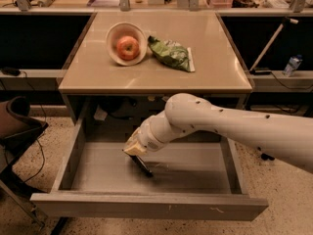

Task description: Place rxbar chocolate into top drawer

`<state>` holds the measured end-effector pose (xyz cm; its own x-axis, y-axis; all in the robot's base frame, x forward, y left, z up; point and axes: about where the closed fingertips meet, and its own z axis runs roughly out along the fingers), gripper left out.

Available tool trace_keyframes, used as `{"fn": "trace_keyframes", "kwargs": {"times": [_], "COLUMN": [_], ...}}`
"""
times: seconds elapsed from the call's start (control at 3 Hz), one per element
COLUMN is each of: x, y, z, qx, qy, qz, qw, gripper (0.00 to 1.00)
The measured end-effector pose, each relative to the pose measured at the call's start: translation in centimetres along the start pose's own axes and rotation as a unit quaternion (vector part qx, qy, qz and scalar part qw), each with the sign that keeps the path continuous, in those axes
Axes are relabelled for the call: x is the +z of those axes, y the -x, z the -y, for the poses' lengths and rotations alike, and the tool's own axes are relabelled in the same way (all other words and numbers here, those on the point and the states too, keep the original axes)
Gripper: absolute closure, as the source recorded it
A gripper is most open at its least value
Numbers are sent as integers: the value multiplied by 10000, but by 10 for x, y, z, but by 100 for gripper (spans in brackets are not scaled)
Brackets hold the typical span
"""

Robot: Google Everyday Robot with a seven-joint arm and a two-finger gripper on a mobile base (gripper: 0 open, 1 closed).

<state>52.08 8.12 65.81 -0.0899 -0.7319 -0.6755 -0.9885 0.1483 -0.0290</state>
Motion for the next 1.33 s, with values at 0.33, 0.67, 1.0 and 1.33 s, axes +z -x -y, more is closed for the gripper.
{"fn": "trace_keyframes", "kwargs": {"times": [0.33, 0.67, 1.0, 1.33], "x": [0, 0, 0, 0], "y": [0, 0, 0, 0], "z": [0, 0, 0, 0], "qx": [0, 0, 0, 0], "qy": [0, 1, 1, 1], "qz": [0, 0, 0, 0], "qw": [10000, 10000, 10000, 10000], "gripper": [34, 11, 0, 0]}}
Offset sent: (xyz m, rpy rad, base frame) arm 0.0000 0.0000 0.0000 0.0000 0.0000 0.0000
